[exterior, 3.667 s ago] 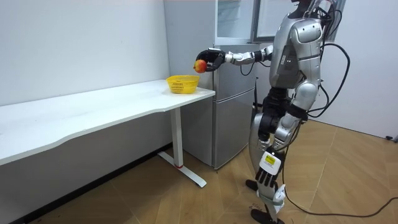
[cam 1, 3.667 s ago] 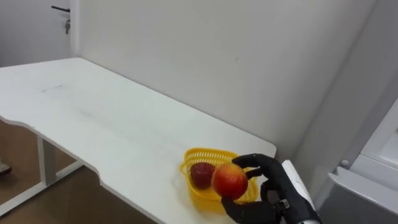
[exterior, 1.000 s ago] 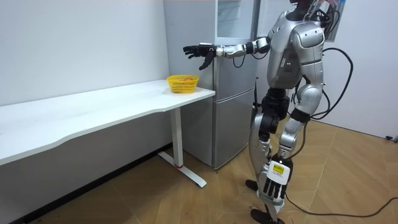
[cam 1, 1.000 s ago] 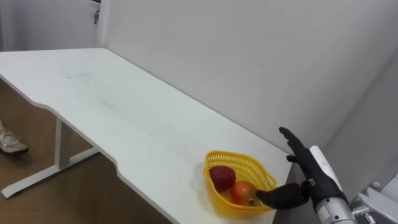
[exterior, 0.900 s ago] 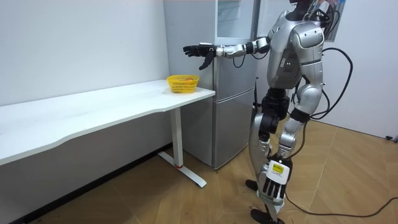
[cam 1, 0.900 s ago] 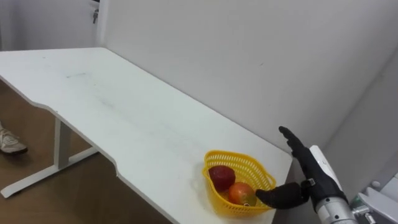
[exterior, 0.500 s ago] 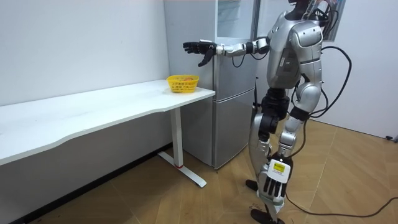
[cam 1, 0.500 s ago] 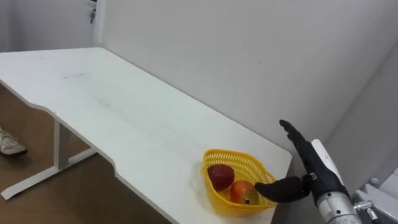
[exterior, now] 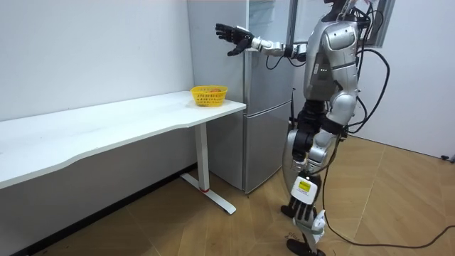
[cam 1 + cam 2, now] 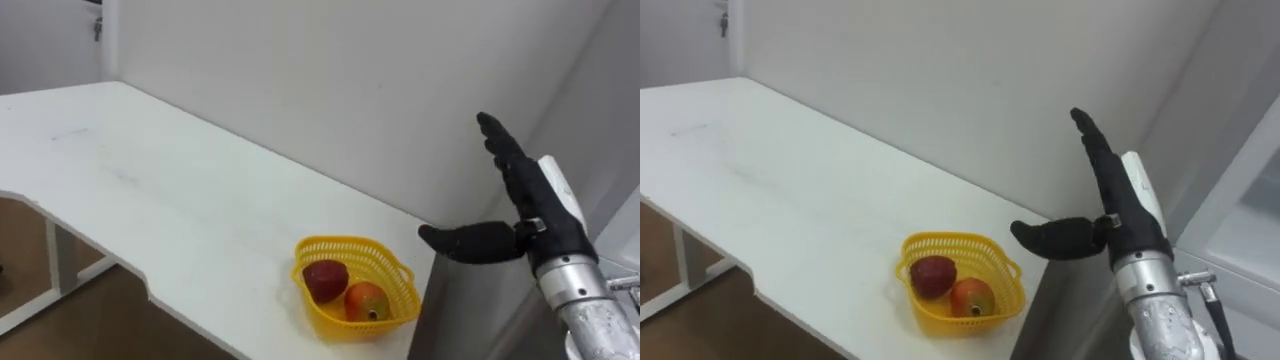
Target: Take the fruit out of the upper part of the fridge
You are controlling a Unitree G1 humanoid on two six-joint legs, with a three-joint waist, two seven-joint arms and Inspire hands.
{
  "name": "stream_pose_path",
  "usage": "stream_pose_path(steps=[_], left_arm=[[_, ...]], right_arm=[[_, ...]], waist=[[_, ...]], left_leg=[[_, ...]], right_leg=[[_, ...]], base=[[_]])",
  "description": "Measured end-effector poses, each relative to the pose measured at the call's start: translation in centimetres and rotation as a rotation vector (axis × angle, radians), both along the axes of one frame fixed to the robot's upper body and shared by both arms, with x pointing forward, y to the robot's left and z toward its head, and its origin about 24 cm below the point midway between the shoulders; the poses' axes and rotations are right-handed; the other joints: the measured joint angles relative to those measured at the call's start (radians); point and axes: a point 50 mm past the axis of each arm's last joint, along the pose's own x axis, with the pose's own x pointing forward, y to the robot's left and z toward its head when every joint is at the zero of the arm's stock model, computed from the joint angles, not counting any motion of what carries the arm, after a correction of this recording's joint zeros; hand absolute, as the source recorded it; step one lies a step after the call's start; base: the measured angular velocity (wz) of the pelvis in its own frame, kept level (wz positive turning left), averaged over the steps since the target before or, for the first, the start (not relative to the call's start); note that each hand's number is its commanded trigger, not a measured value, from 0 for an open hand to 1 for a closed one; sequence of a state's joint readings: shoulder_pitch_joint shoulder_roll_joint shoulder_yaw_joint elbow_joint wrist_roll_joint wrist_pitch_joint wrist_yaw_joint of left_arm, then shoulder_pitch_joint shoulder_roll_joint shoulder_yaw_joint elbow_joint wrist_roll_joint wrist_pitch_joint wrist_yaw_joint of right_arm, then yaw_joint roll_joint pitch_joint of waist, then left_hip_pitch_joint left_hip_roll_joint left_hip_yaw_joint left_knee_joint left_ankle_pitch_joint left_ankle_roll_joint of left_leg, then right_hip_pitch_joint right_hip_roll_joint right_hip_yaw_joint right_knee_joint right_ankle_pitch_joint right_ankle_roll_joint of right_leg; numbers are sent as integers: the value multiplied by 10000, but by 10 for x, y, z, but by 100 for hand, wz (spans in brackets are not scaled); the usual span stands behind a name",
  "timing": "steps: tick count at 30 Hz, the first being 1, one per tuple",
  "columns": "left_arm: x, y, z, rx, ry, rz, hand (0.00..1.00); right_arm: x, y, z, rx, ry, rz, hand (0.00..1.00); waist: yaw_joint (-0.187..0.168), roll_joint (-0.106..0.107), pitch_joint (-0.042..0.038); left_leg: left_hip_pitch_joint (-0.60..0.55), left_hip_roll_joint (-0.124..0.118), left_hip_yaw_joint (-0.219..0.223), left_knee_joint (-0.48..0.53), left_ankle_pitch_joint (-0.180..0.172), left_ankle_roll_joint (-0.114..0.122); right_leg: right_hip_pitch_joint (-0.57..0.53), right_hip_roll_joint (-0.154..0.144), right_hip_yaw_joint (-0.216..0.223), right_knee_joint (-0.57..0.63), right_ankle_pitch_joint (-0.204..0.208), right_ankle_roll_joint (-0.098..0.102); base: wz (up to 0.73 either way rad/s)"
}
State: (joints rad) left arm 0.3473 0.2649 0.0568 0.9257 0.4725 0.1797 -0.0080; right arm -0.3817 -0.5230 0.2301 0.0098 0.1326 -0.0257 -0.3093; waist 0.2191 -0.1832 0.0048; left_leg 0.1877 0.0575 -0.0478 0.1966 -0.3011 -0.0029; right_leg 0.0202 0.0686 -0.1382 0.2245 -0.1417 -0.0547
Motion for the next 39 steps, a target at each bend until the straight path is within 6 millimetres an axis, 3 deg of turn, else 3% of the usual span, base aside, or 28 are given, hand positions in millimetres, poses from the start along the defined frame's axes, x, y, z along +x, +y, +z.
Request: stream_pose_path(steps=[8, 16, 18, 26, 29, 34, 39], left_arm=[[-3, -2, 0, -150, -290, 122, 0], [3, -8, -2, -477, -569, 35, 0], [4, -9, -3, -535, -624, 9, 0], [5, -12, -7, -812, -685, 159, 0], [8, -13, -7, -852, -914, 93, 0], [10, -14, -7, -649, -1241, 68, 0], [4, -24, -12, -790, -954, 61, 0]], right_arm=[[-19, 6, 35, 498, -1344, 1102, 0], [-46, 12, 23, 813, -818, 2616, 0], [-56, 15, 20, 667, -756, 2952, 0], [-79, 23, 23, -82, -1206, 3278, 0], [-86, 19, 33, 141, -2060, 2971, 0], [-98, 5, 34, 453, -2994, 1583, 0], [-104, -11, 14, 1274, -2645, 197, 0]], waist=[[-685, 305, -56], [-992, 929, -37], [-1072, 1085, -74], [-1573, 1112, -86], [-1936, 1110, -91], [-2128, 1249, -106], [-2329, 1658, -103]], left_leg=[[314, 26, 426, -104, 0, 0], [595, 108, 654, -355, -8, 2], [596, 152, 858, -376, -12, -6], [587, 155, 1297, -347, -21, -37], [589, 142, 1300, -327, -24, -36], [616, 166, 1368, -340, -25, -34], [732, 161, 1559, -323, -27, -31]], right_leg=[[55, 75, 365, 144, 3, 3], [96, 222, 594, 152, 107, -36], [-16, 312, 797, 205, 134, -82], [-314, 458, 1337, 476, 147, -147], [-311, 449, 1360, 462, 165, -134], [-242, 481, 1406, 296, 255, -124], [-176, 527, 1609, 293, 272, -100]], base=[[-14], [-11], [-24], [-22], [0], [-4], [-10]])
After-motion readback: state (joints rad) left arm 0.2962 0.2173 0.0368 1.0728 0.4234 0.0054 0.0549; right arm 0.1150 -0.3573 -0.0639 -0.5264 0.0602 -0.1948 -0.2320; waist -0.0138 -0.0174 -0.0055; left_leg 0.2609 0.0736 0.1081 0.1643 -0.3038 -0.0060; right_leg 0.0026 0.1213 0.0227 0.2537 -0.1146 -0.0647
